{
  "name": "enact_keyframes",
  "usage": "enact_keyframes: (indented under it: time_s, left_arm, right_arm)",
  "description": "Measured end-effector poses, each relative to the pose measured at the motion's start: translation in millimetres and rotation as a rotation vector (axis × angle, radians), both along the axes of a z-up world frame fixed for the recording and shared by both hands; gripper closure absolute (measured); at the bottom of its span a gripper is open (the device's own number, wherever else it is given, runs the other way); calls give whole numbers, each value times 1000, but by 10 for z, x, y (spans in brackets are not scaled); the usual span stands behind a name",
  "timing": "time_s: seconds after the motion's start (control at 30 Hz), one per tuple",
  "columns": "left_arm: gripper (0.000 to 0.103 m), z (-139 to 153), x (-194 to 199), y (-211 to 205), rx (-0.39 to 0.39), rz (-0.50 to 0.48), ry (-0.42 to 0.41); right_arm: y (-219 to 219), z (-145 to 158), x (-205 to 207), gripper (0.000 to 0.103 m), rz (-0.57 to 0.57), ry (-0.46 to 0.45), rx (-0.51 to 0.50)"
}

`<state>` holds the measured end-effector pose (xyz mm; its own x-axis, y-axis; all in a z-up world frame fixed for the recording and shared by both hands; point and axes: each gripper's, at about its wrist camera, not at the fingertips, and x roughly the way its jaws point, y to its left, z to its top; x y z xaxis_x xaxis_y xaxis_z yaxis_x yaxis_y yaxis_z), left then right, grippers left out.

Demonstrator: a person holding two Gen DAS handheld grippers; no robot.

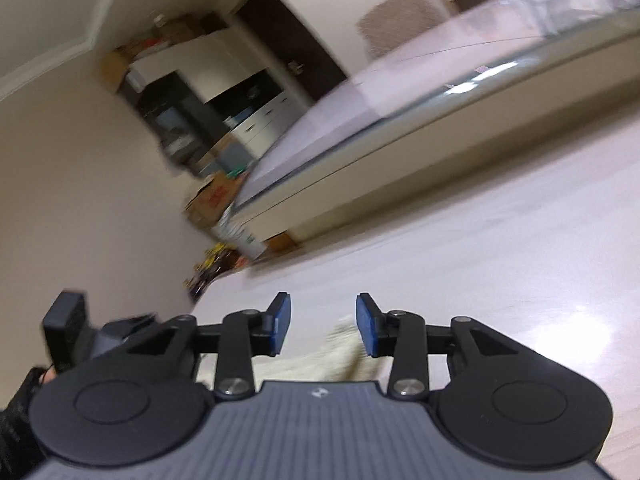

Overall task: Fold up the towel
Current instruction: 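Open the right tool to release the towel corner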

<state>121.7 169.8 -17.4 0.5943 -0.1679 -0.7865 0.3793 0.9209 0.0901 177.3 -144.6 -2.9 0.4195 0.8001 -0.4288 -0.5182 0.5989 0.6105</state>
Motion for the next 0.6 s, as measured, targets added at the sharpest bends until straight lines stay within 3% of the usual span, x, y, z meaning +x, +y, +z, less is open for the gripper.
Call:
enact_keyframes:
  time_s: [0.27, 0.4, 0.6]
  left_arm:
    - [3, 45, -45, 143, -8, 48, -14]
    - [3, -12, -28, 188, -19, 59, -5]
    - [0, -80, 16, 217, -31, 64, -1]
  right_arm:
    - [196, -150, 49, 72, 47, 36, -102]
    - [181, -239, 75, 82, 38, 60, -117]
    - [134, -296, 94, 85, 30, 87, -109]
